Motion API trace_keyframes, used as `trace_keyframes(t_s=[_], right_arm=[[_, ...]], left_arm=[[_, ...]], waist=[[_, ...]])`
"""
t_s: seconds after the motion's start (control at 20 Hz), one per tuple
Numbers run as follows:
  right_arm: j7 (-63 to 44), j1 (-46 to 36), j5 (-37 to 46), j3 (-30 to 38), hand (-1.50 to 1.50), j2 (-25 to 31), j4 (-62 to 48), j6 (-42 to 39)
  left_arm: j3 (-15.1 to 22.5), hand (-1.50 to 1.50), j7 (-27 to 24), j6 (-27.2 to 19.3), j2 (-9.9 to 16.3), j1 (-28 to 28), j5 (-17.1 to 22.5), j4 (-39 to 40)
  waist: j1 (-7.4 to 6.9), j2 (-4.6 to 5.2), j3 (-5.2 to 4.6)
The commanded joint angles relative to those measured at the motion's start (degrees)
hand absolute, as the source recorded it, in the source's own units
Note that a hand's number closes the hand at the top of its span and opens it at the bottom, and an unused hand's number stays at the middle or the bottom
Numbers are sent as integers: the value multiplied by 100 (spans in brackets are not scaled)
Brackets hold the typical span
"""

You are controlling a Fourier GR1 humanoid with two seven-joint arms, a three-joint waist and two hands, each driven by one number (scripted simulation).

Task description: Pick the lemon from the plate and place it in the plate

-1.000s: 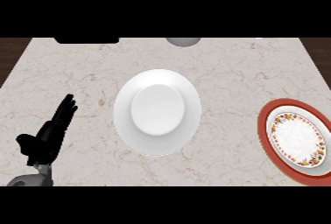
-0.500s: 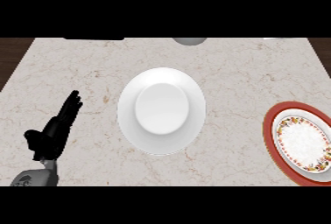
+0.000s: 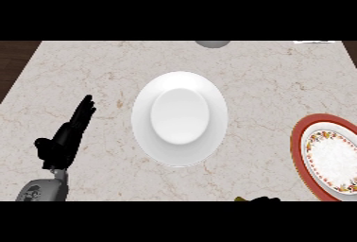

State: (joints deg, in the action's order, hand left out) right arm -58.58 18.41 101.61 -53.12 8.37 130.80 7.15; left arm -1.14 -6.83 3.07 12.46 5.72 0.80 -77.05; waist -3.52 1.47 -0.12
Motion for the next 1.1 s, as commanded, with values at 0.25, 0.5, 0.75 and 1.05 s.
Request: trace_keyframes(t_s=[0.25, 0.5, 0.75, 1.05], right_arm=[[-618, -1714, -1086, 801, 150, -789, -1318, 108], [-1023, -2169, -1520, 1345, 150, -806, -1560, 1038], [-1355, -3197, -2258, 2118, -150, -827, -2904, 1353], [-1437, -4077, -2805, 2549, -150, -833, -3804, 2477]], left_arm=[[61, 0, 62, 99, 1, 119, -4, 40], [-32, 0, -81, 119, 65, 69, 10, 148], [58, 0, 121, 51, -33, 270, -24, 25], [34, 0, 172, 14, -98, 213, 1, 100]], waist=[[-106, 27, -1], [-112, 25, 11], [-174, 17, 24], [-79, -45, 27]])
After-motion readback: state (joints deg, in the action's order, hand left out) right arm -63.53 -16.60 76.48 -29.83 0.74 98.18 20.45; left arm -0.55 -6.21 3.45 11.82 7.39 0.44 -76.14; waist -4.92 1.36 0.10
